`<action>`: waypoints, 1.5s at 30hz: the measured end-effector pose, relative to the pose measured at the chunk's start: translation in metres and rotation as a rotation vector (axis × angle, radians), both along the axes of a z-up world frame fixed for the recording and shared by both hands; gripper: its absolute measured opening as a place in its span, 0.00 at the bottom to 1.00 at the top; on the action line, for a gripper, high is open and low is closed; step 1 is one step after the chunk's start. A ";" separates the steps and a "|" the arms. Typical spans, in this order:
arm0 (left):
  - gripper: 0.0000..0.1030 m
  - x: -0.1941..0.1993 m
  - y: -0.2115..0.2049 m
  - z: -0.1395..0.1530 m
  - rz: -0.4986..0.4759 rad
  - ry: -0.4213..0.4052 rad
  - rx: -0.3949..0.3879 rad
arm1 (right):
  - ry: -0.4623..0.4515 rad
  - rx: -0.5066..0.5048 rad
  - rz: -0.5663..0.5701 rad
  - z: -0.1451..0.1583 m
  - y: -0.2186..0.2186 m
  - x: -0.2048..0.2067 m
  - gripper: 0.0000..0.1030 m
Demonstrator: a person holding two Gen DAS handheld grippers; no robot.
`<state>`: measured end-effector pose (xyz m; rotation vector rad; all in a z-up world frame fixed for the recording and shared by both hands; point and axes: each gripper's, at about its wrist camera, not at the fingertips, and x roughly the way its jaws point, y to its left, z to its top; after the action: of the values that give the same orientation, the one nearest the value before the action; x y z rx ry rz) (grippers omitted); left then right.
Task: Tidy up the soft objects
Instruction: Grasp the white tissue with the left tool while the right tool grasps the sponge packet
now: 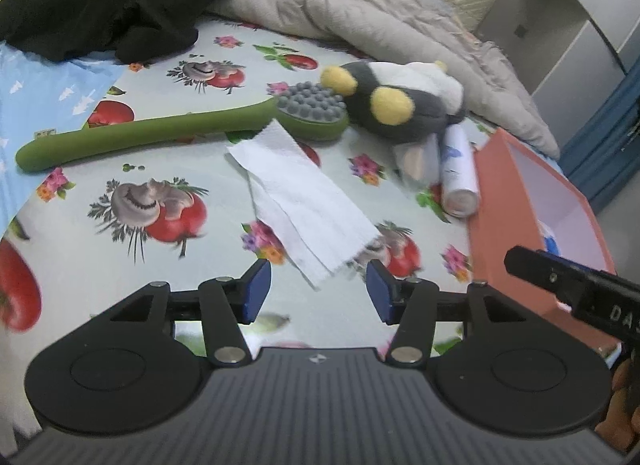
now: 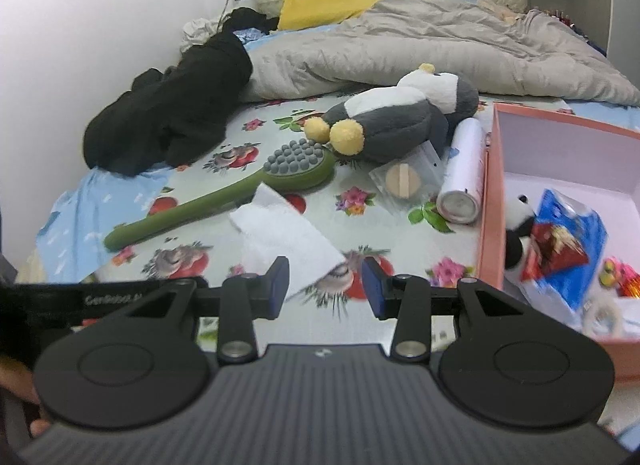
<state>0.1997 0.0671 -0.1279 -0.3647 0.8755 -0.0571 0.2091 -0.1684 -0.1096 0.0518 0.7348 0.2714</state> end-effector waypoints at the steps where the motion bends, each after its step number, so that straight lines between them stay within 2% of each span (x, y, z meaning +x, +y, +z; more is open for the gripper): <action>1: 0.58 0.007 0.002 -0.004 0.001 0.002 -0.003 | 0.005 -0.007 -0.002 -0.004 0.002 0.010 0.42; 5: 0.64 0.038 0.004 -0.021 0.006 0.011 -0.008 | 0.024 -0.033 -0.020 -0.021 0.005 0.053 0.43; 6: 0.65 0.046 0.003 -0.026 0.005 0.015 -0.011 | 0.032 -0.037 -0.028 -0.026 0.005 0.064 0.46; 8: 0.67 0.062 0.001 -0.036 -0.001 0.026 -0.013 | 0.039 -0.043 -0.040 -0.033 0.004 0.084 0.60; 9: 0.69 0.070 0.000 -0.041 -0.003 0.031 -0.009 | 0.038 -0.049 -0.049 -0.037 0.004 0.094 0.62; 12: 0.75 0.091 -0.005 -0.056 -0.014 0.033 0.009 | 0.039 -0.064 -0.065 -0.048 0.005 0.122 0.63; 16: 0.77 0.114 -0.013 -0.072 -0.027 0.036 0.066 | 0.038 -0.086 -0.090 -0.066 0.010 0.158 0.63; 21: 0.78 0.133 -0.018 -0.090 -0.059 0.042 0.100 | 0.011 -0.200 -0.104 -0.096 0.022 0.195 0.63; 26: 0.78 0.141 -0.033 -0.098 -0.132 0.039 0.217 | -0.025 -0.308 -0.133 -0.118 0.030 0.215 0.63; 28: 0.78 0.143 -0.040 -0.100 -0.176 0.050 0.270 | -0.031 -0.323 -0.130 -0.125 0.030 0.220 0.62; 31: 0.77 0.141 -0.044 -0.103 -0.194 0.046 0.301 | -0.019 -0.310 -0.130 -0.132 0.026 0.222 0.57; 33: 0.74 0.140 -0.046 -0.103 -0.208 0.041 0.307 | -0.015 -0.277 -0.131 -0.132 0.023 0.221 0.53; 35: 0.73 0.140 -0.046 -0.104 -0.206 0.044 0.308 | -0.003 -0.252 -0.130 -0.131 0.022 0.221 0.44; 37: 0.72 0.140 -0.047 -0.104 -0.208 0.047 0.306 | 0.008 -0.270 -0.118 -0.130 0.023 0.220 0.40; 40: 0.64 0.138 -0.047 -0.102 -0.212 0.045 0.295 | 0.032 -0.269 -0.103 -0.129 0.023 0.219 0.33; 43: 0.52 0.138 -0.047 -0.101 -0.206 0.045 0.282 | 0.058 -0.245 -0.102 -0.125 0.020 0.218 0.23; 45: 0.33 0.138 -0.045 -0.100 -0.192 0.047 0.264 | 0.075 -0.231 -0.101 -0.121 0.020 0.216 0.20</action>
<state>0.3373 0.0217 -0.2276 -0.0353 0.9499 -0.1093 0.4256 -0.1482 -0.2309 -0.1201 0.8309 0.0870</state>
